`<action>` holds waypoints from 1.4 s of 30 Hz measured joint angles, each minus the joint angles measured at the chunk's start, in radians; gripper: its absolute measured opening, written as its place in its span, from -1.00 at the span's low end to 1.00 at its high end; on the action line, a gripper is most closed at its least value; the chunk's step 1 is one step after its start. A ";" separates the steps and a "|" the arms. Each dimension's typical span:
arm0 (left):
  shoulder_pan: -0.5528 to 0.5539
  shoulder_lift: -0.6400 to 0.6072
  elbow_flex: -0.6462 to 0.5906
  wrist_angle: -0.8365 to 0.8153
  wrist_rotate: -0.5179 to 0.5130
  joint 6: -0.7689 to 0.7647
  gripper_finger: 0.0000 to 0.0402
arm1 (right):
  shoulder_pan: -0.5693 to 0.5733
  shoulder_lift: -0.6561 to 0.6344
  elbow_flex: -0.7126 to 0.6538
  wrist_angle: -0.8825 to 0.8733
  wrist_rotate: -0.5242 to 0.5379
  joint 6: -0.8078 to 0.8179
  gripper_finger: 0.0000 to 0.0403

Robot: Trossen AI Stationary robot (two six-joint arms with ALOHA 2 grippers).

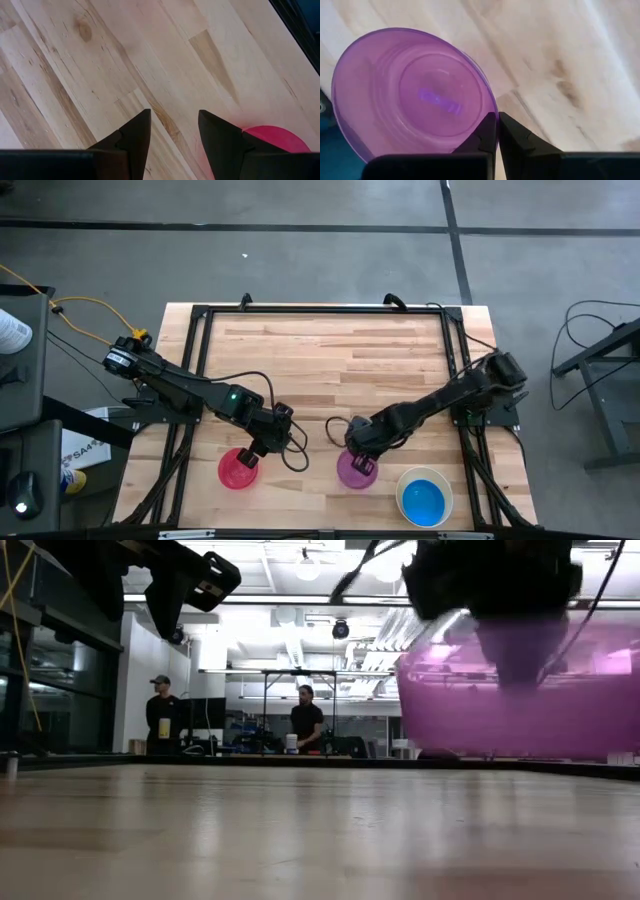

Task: Nest bowls inside each other
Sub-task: Stack the purple bowl on the blue bowl

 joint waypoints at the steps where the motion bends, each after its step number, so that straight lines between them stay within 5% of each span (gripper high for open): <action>1: 0.000 0.000 0.000 0.001 0.000 0.000 -0.18 | -0.002 -0.029 0.000 -0.013 0.019 0.002 -0.98; 9: 0.000 0.000 -0.001 0.010 0.000 -0.016 -0.18 | 0.045 -0.206 0.002 -0.163 0.159 0.115 -0.98; 25: 0.000 0.000 -0.001 0.050 0.002 -0.033 -0.18 | 0.286 -0.231 0.001 -0.488 0.146 0.455 -0.98; 42: 0.000 0.000 -0.001 0.050 0.003 -0.063 -0.18 | 0.536 -0.312 0.001 -0.497 0.143 0.851 -0.98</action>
